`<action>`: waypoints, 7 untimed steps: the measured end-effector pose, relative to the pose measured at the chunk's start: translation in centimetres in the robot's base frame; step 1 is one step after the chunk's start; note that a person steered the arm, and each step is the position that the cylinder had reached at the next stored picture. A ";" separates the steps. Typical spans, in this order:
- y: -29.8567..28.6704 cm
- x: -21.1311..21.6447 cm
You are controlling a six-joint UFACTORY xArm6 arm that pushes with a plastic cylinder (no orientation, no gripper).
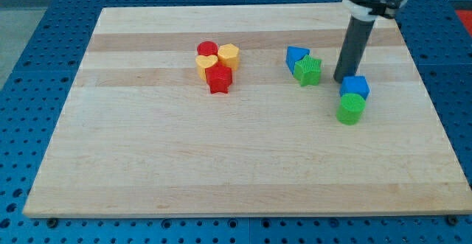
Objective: Move the blue cube and green circle towards the bottom right
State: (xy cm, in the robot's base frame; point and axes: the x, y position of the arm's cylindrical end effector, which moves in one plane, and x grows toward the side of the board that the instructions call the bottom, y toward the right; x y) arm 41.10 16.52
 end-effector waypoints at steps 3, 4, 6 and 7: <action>0.0 7.1; 0.0 8.2; 0.9 7.1; 3.9 6.9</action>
